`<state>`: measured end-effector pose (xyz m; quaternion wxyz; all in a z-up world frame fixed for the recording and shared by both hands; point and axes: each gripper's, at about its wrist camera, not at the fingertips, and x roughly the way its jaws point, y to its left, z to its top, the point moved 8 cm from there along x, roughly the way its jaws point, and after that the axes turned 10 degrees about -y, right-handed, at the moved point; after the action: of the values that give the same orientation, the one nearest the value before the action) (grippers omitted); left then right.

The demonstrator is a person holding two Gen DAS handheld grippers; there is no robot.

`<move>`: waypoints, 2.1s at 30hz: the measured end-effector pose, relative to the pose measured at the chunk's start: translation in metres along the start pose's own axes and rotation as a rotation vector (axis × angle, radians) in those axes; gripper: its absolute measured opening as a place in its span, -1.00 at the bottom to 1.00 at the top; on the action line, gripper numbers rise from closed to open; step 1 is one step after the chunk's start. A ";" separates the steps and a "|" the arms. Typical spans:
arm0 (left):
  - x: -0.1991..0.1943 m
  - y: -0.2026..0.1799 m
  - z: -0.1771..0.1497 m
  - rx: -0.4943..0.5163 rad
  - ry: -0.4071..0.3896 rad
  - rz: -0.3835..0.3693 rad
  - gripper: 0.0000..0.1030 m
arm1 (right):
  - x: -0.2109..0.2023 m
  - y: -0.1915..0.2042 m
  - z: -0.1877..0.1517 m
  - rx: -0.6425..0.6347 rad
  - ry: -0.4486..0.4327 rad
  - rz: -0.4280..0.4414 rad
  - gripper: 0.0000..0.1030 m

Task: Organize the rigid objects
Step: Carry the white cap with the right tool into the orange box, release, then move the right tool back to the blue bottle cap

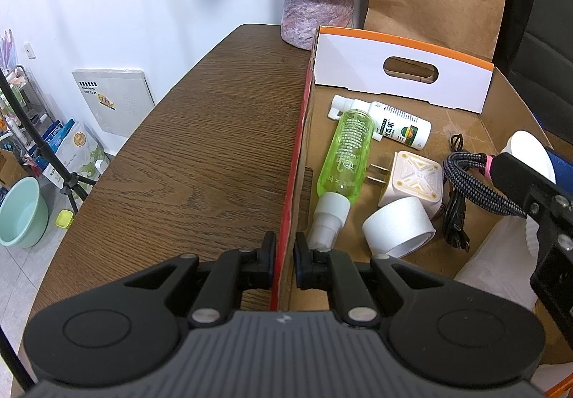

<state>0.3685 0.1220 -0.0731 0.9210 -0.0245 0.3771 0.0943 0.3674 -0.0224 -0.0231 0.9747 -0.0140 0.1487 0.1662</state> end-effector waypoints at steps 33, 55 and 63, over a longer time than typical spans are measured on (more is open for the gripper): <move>0.000 0.000 0.000 -0.007 0.001 -0.001 -0.78 | -0.004 -0.015 0.005 -0.049 0.011 -0.100 1.00; 0.001 0.001 0.000 -0.011 -0.002 -0.003 -0.79 | 0.011 -0.172 0.020 0.089 0.001 -0.334 1.00; 0.000 -0.001 -0.001 -0.012 -0.006 -0.002 -0.79 | 0.068 -0.208 0.000 0.098 0.039 -0.364 1.00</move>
<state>0.3679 0.1212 -0.0737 0.9221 -0.0301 0.3736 0.0959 0.4966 -0.1976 -0.0476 0.9852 0.0037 0.1703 -0.0208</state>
